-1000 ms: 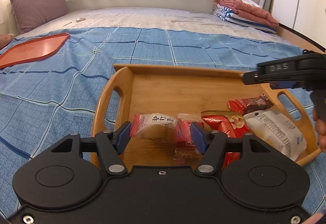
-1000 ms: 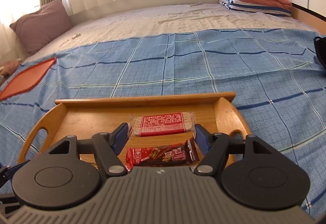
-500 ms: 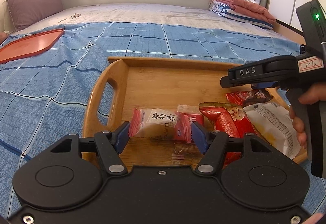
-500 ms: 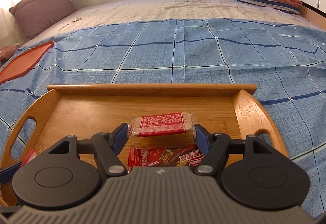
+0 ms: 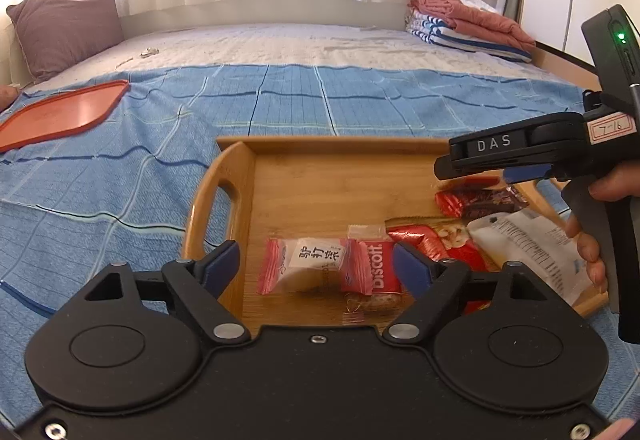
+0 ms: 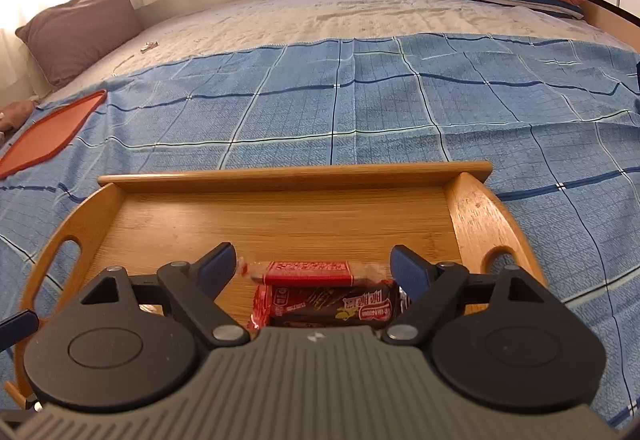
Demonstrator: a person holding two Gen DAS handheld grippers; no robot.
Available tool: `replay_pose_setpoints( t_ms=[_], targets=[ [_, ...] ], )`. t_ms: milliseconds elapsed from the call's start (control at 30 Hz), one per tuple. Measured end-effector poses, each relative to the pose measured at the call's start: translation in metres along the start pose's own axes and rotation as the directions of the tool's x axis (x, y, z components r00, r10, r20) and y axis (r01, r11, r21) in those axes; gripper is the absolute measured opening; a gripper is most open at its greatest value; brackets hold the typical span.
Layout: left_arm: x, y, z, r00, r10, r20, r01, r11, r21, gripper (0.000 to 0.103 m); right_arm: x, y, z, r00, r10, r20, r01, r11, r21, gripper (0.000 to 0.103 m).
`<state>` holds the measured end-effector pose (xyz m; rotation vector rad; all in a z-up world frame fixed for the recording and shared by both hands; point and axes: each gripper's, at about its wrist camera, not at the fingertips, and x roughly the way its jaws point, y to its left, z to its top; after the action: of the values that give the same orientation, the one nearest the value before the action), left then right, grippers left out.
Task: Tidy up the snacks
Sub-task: 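Open the left tool on the tray while the right tool releases its packet, then move both tools back toward the remaining snacks beside the tray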
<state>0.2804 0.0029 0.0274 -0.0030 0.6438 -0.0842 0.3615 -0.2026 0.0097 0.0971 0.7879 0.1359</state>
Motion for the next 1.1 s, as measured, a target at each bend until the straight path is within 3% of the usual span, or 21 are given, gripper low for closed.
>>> replay_pose_setpoints(
  t_ms=[467, 767, 1100],
  targets=[
    [-0.085, 0.002, 0.001, 0.997, -0.064, 0.047, 0.064, 0.998, 0.002, 0.092, -0.101, -0.003, -0.013, 0.994, 0.071, 0.082, -0.069, 0.997, -0.023, 0.093],
    [-0.154, 0.012, -0.026, 0.993, -0.094, 0.068, 0.096, 0.995, -0.030, 0.094, -0.175, -0.010, -0.069, 0.985, 0.118, 0.129, -0.113, 0.993, -0.042, 0.095],
    [-0.190, 0.021, -0.072, 0.995, -0.084, 0.059, 0.085, 0.996, -0.023, 0.095, -0.223, -0.024, -0.137, 0.982, 0.049, 0.181, -0.034, 0.996, -0.083, 0.098]
  ],
)
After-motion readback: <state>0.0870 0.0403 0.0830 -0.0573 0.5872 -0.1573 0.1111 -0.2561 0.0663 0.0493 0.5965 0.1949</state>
